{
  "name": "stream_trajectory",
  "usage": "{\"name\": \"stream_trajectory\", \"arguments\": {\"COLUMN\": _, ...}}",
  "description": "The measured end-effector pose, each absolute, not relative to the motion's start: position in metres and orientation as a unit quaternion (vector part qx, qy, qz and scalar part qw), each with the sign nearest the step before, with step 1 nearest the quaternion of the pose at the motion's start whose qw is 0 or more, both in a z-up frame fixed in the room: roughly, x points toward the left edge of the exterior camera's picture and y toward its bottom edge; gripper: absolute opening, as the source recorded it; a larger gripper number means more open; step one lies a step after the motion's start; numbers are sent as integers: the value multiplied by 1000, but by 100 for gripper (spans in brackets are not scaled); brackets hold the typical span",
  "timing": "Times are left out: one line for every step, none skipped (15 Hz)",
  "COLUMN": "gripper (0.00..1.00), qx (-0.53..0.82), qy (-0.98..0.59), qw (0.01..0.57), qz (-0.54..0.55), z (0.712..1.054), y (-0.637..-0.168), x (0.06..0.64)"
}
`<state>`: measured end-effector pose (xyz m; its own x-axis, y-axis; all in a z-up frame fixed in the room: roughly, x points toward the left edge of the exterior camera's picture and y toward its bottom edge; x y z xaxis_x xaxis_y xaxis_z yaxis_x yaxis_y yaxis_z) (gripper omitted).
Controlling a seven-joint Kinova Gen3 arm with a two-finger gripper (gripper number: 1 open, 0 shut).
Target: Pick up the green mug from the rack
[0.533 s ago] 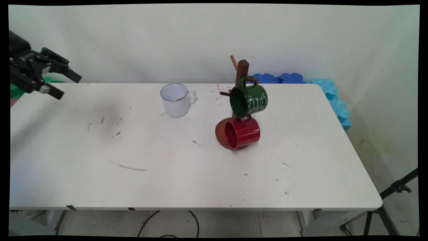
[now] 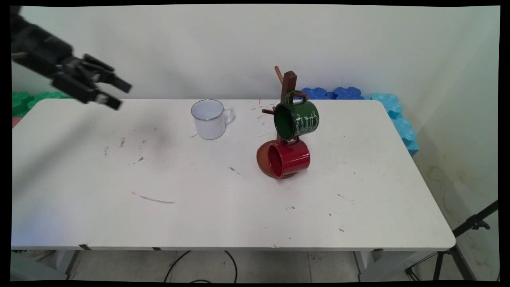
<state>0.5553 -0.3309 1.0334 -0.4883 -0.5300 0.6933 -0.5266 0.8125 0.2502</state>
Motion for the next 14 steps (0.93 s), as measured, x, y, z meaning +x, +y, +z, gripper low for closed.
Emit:
{"name": "stream_trajectory", "arguments": {"gripper": 100, "qx": 321, "qy": -858, "qw": 401, "qz": -2, "z": 1032, "y": -335, "x": 541}}
{"name": "stream_trajectory", "arguments": {"gripper": 100, "qx": 328, "qy": -855, "qw": 402, "qz": -1, "z": 1031, "y": -338, "x": 532}}
{"name": "stream_trajectory", "arguments": {"gripper": 100, "qx": 347, "qy": -850, "qw": 397, "qz": -1, "z": 1028, "y": -341, "x": 518}}
{"name": "stream_trajectory", "arguments": {"gripper": 100, "qx": 360, "qy": -846, "qw": 394, "qz": -1, "z": 1026, "y": -344, "x": 510}}
{"name": "stream_trajectory", "arguments": {"gripper": 100, "qx": 380, "qy": -839, "qw": 390, "qz": -2, "z": 1022, "y": -348, "x": 497}}
{"name": "stream_trajectory", "arguments": {"gripper": 100, "qx": 393, "qy": -834, "qw": 388, "qz": -3, "z": 1019, "y": -351, "x": 488}}
{"name": "stream_trajectory", "arguments": {"gripper": 100, "qx": 407, "qy": -827, "qw": 388, "qz": -5, "z": 1015, "y": -354, "x": 475}}
{"name": "stream_trajectory", "arguments": {"gripper": 100, "qx": 417, "qy": -820, "qw": 392, "qz": -7, "z": 1012, "y": -356, "x": 456}}
{"name": "stream_trajectory", "arguments": {"gripper": 100, "qx": 424, "qy": -815, "qw": 396, "qz": -9, "z": 1010, "y": -358, "x": 440}}
{"name": "stream_trajectory", "arguments": {"gripper": 100, "qx": 429, "qy": -808, "qw": 403, "qz": -9, "z": 1008, "y": -360, "x": 420}}
{"name": "stream_trajectory", "arguments": {"gripper": 100, "qx": 435, "qy": -802, "qw": 408, "qz": -8, "z": 1006, "y": -363, "x": 401}}
{"name": "stream_trajectory", "arguments": {"gripper": 100, "qx": 442, "qy": -797, "qw": 411, "qz": -7, "z": 1003, "y": -366, "x": 383}}
{"name": "stream_trajectory", "arguments": {"gripper": 100, "qx": 446, "qy": -793, "qw": 415, "qz": -6, "z": 1002, "y": -368, "x": 367}}
{"name": "stream_trajectory", "arguments": {"gripper": 100, "qx": 449, "qy": -790, "qw": 417, "qz": -5, "z": 1001, "y": -369, "x": 357}}
